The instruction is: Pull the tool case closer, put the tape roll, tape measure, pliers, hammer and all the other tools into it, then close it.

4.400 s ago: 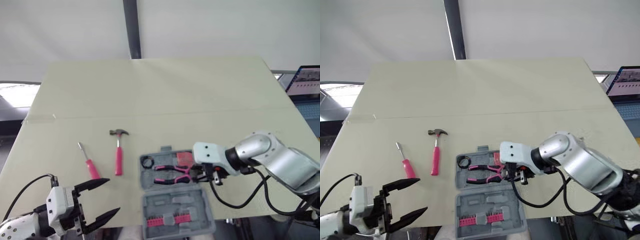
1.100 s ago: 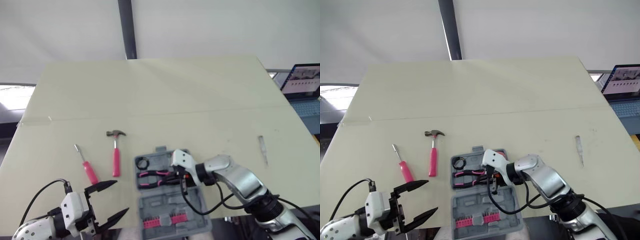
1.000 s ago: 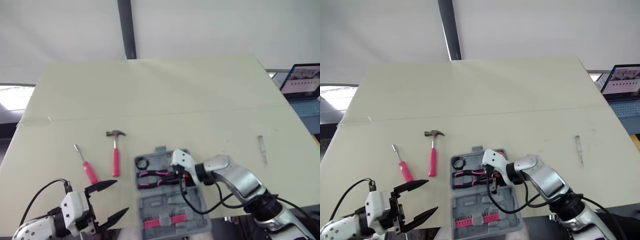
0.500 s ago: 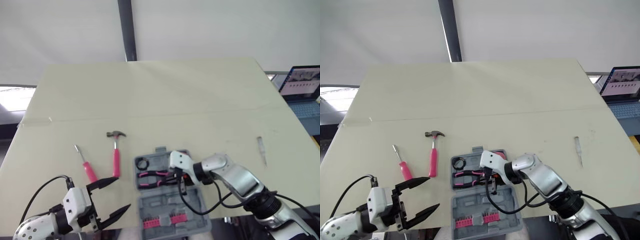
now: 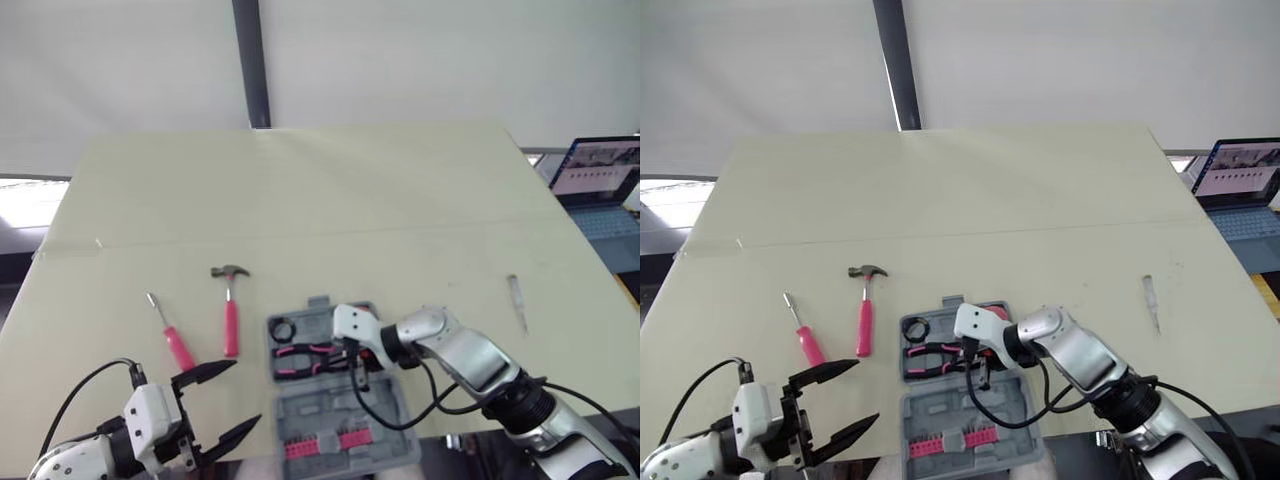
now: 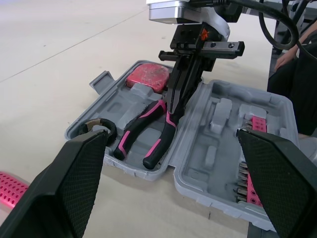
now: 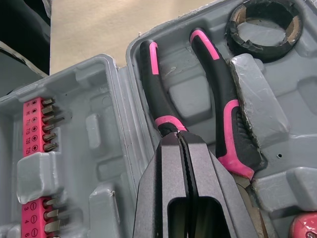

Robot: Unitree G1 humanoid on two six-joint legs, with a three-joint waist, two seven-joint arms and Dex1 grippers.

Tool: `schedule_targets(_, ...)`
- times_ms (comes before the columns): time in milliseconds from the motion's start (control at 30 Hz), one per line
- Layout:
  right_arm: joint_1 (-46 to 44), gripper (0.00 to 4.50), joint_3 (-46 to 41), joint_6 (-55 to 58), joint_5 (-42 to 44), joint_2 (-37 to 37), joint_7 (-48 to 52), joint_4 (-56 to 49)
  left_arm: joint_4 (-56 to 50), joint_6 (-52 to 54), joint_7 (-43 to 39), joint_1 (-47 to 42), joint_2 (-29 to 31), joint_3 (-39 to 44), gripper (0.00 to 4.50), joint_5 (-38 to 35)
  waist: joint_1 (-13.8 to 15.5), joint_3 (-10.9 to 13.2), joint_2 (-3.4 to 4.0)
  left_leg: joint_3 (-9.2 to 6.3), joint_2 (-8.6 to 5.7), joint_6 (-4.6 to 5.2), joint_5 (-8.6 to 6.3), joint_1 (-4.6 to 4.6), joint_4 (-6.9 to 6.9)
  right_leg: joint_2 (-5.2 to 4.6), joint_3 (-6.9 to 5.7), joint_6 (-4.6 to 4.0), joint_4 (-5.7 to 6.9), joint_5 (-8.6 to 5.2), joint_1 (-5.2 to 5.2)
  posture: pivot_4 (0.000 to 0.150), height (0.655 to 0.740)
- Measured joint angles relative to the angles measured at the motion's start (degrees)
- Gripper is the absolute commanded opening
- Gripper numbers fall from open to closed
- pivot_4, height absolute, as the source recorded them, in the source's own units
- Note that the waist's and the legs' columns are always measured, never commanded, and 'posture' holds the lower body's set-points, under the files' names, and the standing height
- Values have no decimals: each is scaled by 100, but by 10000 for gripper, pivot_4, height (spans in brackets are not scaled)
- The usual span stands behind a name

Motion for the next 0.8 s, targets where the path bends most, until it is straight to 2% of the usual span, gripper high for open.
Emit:
schedule_targets(100,4,505,48,0,-9,32,-17,85,-17,39,39,0,2,-8,45000,0,-1,-5,16,3,2,-5,-5,80,-36,1,-1,-6,-25,-3,73,1500,7360)
schedule_targets(400,5,505,137,0,-43,82,-79,174,-251,254,122,-5,48,-33,45000,-7,-3,-68,20,0,12,-12,-10,84,-37,14,-1,-11,-30,-6,77,1500,7360)
schedule_targets(800,36,505,167,3,-67,229,-87,344,-771,1147,455,-466,270,-38,45000,-177,-27,-100,43,5,47,-31,-20,97,-38,46,-2,-33,-28,-17,82,1500,7360)
